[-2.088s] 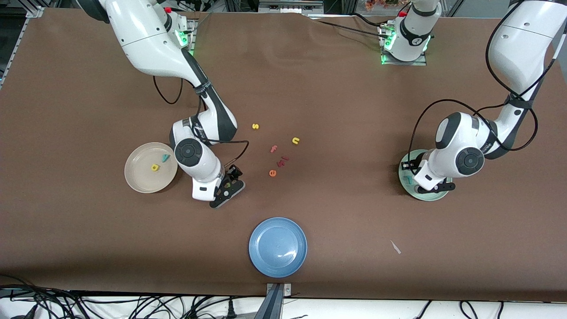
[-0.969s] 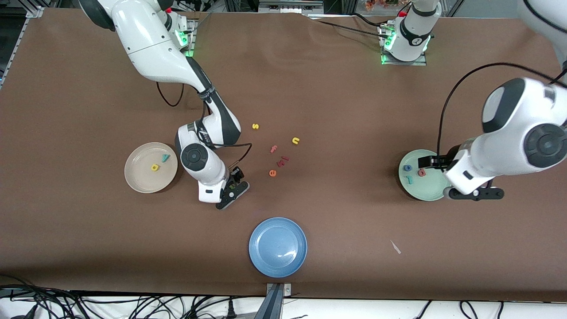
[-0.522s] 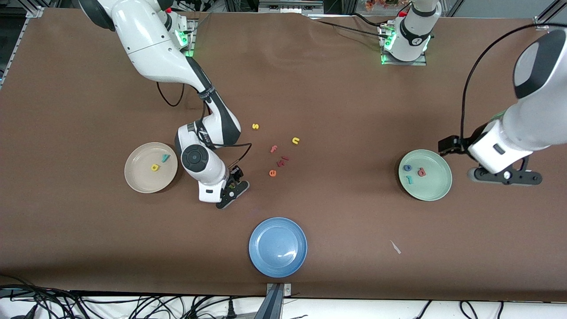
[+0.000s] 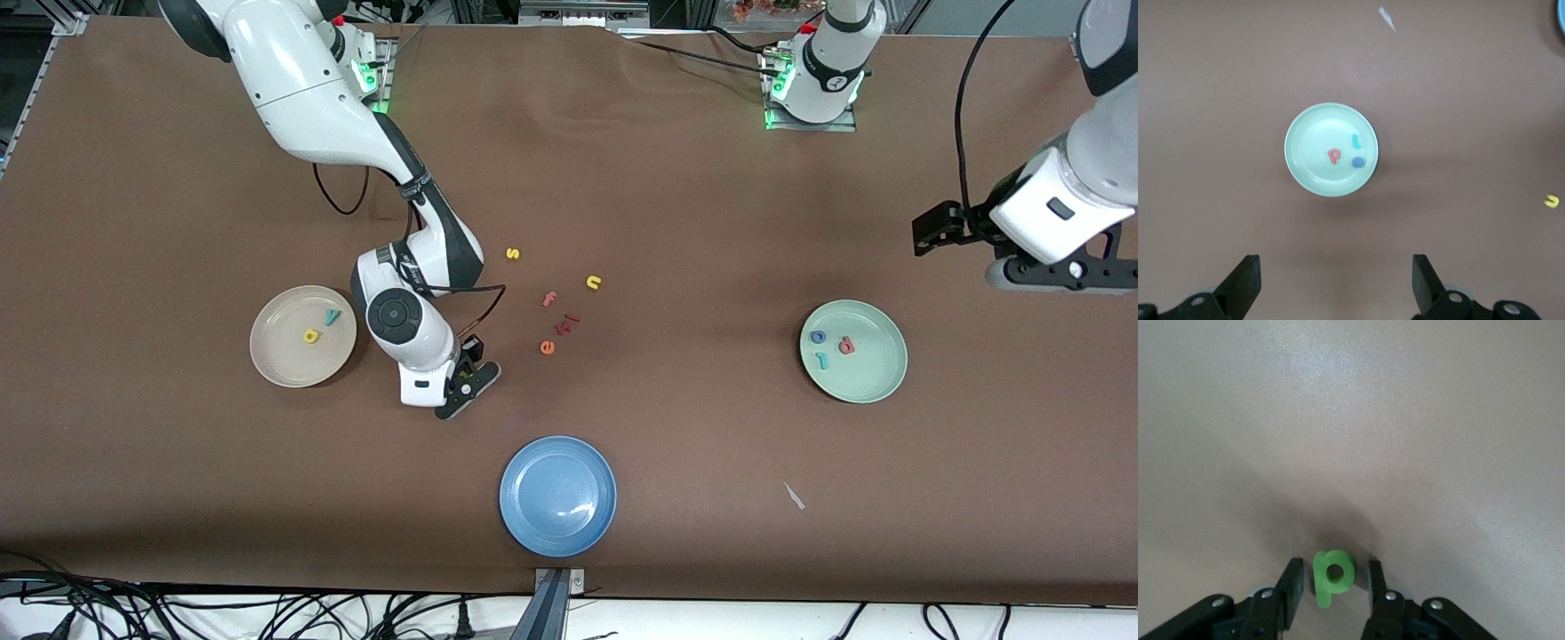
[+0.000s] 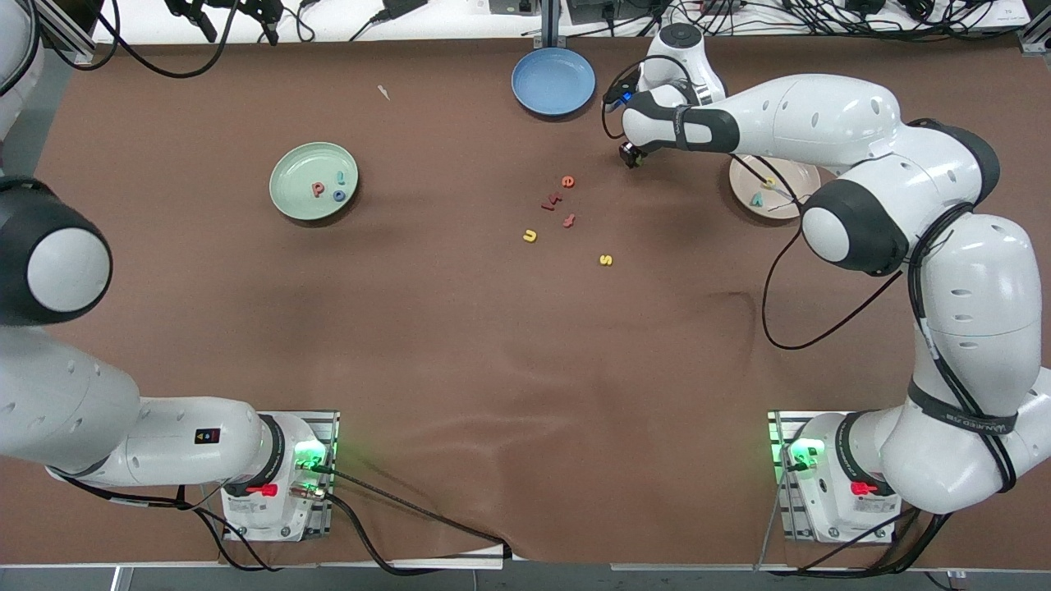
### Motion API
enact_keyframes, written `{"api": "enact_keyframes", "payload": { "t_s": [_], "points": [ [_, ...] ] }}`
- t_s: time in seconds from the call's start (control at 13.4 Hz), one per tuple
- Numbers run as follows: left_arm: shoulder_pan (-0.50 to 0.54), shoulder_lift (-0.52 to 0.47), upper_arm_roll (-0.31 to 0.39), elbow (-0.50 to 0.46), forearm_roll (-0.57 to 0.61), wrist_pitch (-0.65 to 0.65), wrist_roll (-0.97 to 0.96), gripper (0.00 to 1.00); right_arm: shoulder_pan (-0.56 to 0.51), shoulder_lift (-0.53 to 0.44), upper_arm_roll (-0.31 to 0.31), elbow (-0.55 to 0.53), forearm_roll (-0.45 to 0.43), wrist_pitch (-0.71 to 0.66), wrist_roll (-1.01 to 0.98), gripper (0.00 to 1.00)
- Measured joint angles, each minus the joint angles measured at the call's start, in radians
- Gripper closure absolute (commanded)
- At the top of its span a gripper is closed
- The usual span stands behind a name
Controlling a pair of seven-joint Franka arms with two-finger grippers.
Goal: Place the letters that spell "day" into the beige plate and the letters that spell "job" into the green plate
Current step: 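Carry the green p onto the white plate and open the right gripper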
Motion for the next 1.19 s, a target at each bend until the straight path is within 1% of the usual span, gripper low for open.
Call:
{"api": "enact_keyframes", "payload": {
  "t_s": [0.15,0.22,0.3,0.45,0.67,0.82,0.97,1.19],
  "points": [
    [-0.006,-0.062,0.027,-0.117,-0.026,0.084,0.017,0.00,0.000,0.000,0.000,0.001,-0.001,0.000,0.000,0.66],
    [-0.006,-0.082,0.036,-0.155,-0.030,0.100,0.030,0.00,0.000,0.000,0.000,0.002,-0.001,-0.001,0.000,0.69],
    [-0.006,-0.096,0.042,-0.182,-0.031,0.106,0.039,0.00,0.000,0.000,0.000,0.002,-0.001,-0.001,0.000,0.70],
    [-0.006,-0.123,0.047,-0.225,-0.031,0.110,0.057,0.00,0.000,0.000,0.000,0.003,-0.001,-0.001,-0.001,0.79],
    [-0.009,-0.144,0.049,-0.246,-0.031,0.113,0.067,0.00,0.002,0.000,0.000,0.006,-0.001,-0.013,-0.001,0.84],
    [-0.034,-0.146,0.071,-0.247,-0.031,0.113,0.071,0.00,0.003,0.000,0.001,0.018,-0.001,-0.051,-0.001,0.87],
    [-0.049,-0.145,0.085,-0.248,-0.031,0.113,0.071,0.00,0.003,0.000,0.001,0.037,-0.001,-0.097,-0.001,0.87],
    [-0.053,-0.143,0.087,-0.248,-0.031,0.112,0.072,0.00,-0.012,-0.006,-0.007,0.093,-0.001,-0.186,-0.001,0.88]
  ]
}}
